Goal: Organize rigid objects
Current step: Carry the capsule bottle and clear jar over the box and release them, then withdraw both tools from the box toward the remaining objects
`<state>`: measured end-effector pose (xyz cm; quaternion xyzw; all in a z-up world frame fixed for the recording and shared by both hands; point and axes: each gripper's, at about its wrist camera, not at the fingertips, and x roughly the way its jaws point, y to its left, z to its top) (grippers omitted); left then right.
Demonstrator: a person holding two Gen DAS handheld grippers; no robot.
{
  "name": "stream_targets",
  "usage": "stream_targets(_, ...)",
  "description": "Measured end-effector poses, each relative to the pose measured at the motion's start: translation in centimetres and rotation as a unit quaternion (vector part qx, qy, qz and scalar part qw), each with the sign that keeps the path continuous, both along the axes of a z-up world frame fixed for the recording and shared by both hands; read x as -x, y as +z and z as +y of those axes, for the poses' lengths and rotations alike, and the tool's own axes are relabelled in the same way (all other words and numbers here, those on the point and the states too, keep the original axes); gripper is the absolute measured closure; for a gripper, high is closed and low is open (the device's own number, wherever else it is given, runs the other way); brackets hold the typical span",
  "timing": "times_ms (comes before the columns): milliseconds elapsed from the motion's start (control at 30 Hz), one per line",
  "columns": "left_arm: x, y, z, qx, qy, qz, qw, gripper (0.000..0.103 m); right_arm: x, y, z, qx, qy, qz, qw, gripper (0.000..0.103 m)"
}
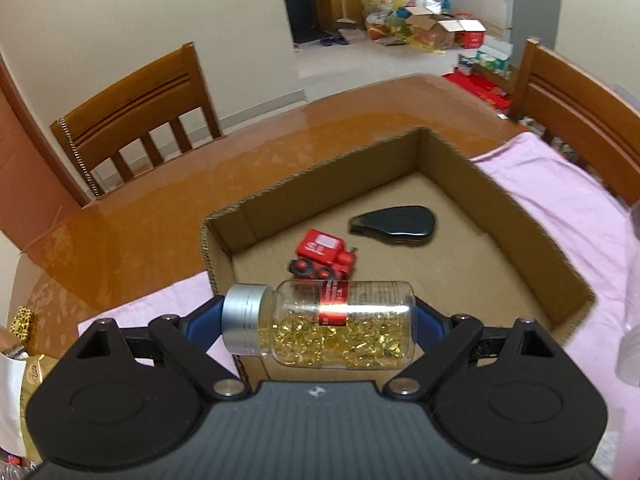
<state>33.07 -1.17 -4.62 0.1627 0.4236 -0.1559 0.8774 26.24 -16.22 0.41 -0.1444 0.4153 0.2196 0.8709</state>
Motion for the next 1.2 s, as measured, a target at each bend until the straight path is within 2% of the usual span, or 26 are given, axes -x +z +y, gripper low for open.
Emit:
stream_targets(67, -0.6, -0.4, 0.2, -0.008, 0.012, -0.003, 0.9999, 0.009, -0.8, -0.3, 0.1, 0.001, 0.002, 0.002, 1.000, 0.009)
stream_targets(267, 0.1, 0.5, 1.9, 0.015, 0.033, -0.011, 0.9993, 0.009, -3.2, -1.4, 0.7, -0.001, 0.004, 0.014, 1.000, 0.009)
stream_targets(500, 3.7, 2.2, 4.8, 0.040, 0.052, -0.019, 0.9977, 0.004, -6.1, -2.3, 1.9, 0.003, 0.011, 0.018, 1.000, 0.009)
stream_targets(767, 8.2, 2.5, 8.1, 0.052, 0.096, -0.016, 0.9939, 0.004, -9.2, -3.4, 3.3, 0.018, 0.011, 0.021, 1.000, 0.009)
stream_targets(933, 10.2, 2.6, 9.8, 0.056, 0.131, -0.009, 0.9898, 0.004, -11.0, -3.8, 4.0, 0.024, -0.014, 0.018, 0.999, 0.008)
stream_targets(967, 10.6, 2.6, 10.2, 0.060, 0.140, -0.004, 0.9884, 0.004, -11.2, -3.6, 4.1, 0.023, -0.020, 0.020, 0.999, 0.007)
stream_targets(1000, 10.9, 2.6, 10.5, 0.063, 0.146, 0.001, 0.9873, 0.004, -11.2, -3.3, 4.3, 0.023, -0.023, 0.019, 0.999, 0.001)
stream_targets(1200, 13.7, 2.1, 11.3, 0.063, 0.171, -0.004, 0.9832, 0.003, -8.9, -1.8, 4.8, 0.033, -0.029, -0.009, 0.999, 0.000)
